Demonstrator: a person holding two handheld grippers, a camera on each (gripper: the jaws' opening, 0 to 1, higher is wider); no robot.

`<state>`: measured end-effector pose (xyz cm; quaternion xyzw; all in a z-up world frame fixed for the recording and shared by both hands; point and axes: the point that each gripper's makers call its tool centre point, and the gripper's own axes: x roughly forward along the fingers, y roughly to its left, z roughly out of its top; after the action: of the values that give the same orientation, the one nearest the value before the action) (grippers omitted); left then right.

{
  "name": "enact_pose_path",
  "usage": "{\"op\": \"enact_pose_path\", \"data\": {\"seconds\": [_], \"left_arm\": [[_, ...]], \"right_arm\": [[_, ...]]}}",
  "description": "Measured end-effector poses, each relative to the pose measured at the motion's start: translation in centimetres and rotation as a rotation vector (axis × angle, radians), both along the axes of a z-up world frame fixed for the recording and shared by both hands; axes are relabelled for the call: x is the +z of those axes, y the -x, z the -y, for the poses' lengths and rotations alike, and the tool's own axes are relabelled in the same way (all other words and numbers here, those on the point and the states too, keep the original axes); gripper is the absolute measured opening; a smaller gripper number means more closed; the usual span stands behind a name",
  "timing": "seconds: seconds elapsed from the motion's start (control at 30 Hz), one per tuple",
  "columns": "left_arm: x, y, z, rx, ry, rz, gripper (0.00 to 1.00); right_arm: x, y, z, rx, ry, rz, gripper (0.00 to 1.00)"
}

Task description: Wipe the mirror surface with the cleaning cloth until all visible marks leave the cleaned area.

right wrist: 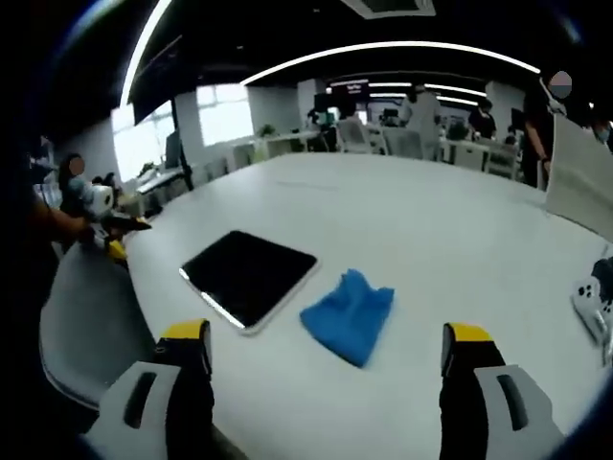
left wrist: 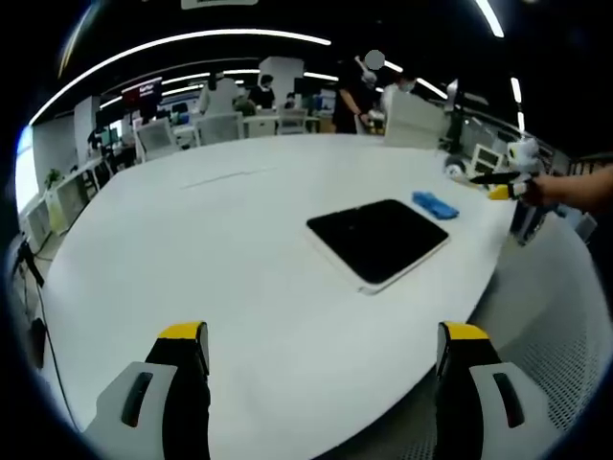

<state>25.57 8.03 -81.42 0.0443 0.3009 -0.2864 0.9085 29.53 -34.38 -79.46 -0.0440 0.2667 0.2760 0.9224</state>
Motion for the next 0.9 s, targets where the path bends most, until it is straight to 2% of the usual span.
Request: {"op": "enact_pose_path", "data": {"seconds": [0.07,0.23,0.3,0.37,0.43,0.5,0.53,0.57,0.6,0.63,0.77,0.87,0.9], "left_arm": [[0.2,0.1,0.2,-0.023,-0.01,0.022,0.99],[0.7,0.1,-0.3,0.008,0.027,0.035,0.99],[0.8,0.1,-0.2,0.001,0.021,0.039,0.99],[1.0,0.1,0.1,-0.023,0.014,0.056,0.99],[1.1,0.0,0.0,-0.024,0.008,0.064,0.99],[1.2,-0.3,-0.4,-0.023,-0.008,0.075,0.99],[1.1,-0.4,-0.7,-0.019,-0.004,0.079,0.99],[0.8,-0.1,-0.7,-0.019,0.008,0.053,0.99],[0.6,-0.2,-1.1,-0.004,-0.023,0.046,0.99],[0.8,-0.4,-1.4,0.01,-0.031,0.065,0.99],[0.6,-0.3,-1.0,-0.009,-0.013,0.052,0.99],[1.1,-0.4,-0.9,-0.008,0.001,0.071,0.99],[1.0,-0.3,-0.8,-0.01,0.005,0.061,0.99]], "right_arm": [[0.1,0.0,0.3,-0.002,0.0,0.01,1.0],[0.6,-0.5,1.1,-0.031,-0.043,0.022,1.0],[0.5,-1.0,1.4,-0.017,-0.017,0.042,1.0],[0.2,-1.5,1.8,-0.007,-0.011,0.031,1.0],[0.5,-1.7,1.6,-0.01,-0.053,0.006,1.0],[0.8,-2.0,1.7,0.008,-0.035,0.048,1.0],[0.8,-2.1,1.8,0.008,-0.032,0.049,1.0],[0.8,-2.1,2.0,0.009,-0.037,0.042,1.0],[0.8,-2.1,2.1,0.011,-0.04,0.037,1.0],[1.1,-2.0,2.2,0.018,-0.044,0.041,1.0],[1.1,-1.8,2.4,0.025,-0.029,0.048,1.0],[0.7,-0.8,2.7,0.002,0.014,0.029,1.0],[1.0,-0.7,2.7,-0.01,0.007,0.047,1.0]]}}
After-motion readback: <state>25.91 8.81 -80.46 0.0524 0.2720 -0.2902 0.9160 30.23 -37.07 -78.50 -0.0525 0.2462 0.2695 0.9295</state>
